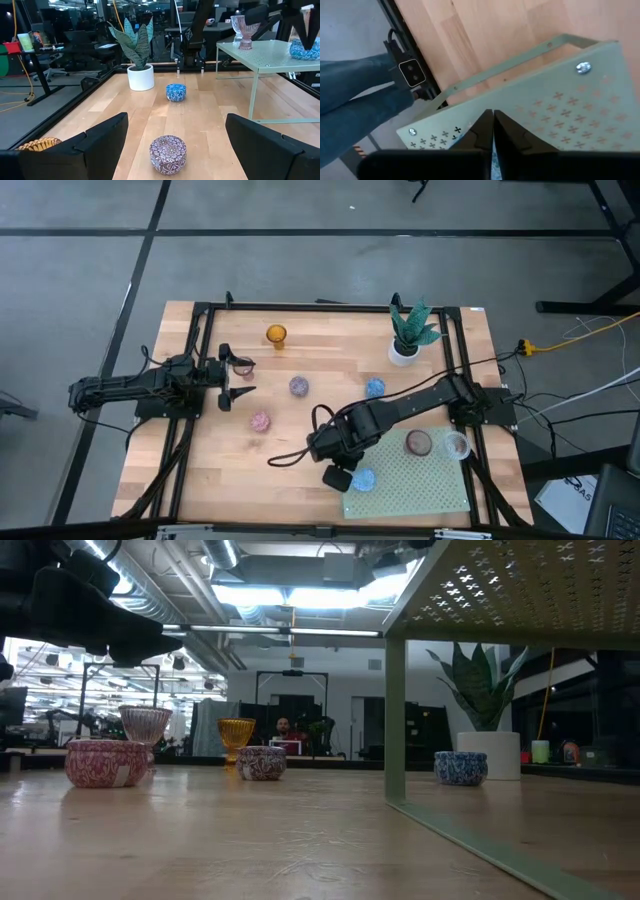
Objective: Pick & Place candle stick holders
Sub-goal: Put the light blue scented candle on the shelf, then put the dark blue scented candle on the shelf
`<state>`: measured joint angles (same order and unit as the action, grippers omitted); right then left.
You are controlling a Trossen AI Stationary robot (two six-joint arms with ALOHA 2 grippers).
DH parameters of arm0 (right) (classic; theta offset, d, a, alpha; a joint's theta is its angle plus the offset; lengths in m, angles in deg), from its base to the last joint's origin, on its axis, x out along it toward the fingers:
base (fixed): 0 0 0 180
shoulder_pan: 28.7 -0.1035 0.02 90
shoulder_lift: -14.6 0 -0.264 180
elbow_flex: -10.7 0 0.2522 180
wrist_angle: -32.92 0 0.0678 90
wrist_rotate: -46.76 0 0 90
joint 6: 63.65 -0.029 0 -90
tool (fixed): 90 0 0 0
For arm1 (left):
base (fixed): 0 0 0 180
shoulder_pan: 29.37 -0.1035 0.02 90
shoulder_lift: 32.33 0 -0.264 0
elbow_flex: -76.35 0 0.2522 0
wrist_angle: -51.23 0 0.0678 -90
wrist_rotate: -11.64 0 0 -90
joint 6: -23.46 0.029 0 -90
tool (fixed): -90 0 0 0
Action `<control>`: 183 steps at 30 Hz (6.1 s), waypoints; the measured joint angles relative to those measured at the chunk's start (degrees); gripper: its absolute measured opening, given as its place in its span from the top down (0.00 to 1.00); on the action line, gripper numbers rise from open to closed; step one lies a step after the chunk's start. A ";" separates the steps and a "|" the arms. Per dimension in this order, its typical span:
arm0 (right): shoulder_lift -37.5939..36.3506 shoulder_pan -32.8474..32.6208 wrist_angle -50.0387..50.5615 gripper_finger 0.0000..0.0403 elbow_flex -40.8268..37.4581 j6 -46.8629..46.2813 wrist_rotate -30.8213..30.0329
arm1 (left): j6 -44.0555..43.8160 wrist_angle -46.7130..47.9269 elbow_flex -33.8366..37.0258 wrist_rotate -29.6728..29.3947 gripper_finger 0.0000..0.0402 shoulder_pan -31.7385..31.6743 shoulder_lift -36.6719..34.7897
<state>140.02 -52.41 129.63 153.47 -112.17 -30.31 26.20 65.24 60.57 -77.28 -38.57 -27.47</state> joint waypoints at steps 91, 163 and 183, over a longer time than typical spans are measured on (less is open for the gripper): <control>-10.43 -23.33 7.12 0.99 -17.05 12.99 -13.18 | 0.00 0.00 0.00 0.02 0.17 0.01 0.00; -18.54 19.43 -9.61 0.25 -27.91 24.82 -18.13 | 0.00 0.04 0.00 0.00 0.17 -0.01 0.00; -26.14 29.00 -22.86 0.25 -57.30 20.68 -14.82 | 0.00 0.02 0.00 0.02 0.17 -0.01 0.00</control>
<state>113.88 -23.41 106.77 96.17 -91.49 -45.13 26.20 65.26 60.57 -77.26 -38.58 -27.47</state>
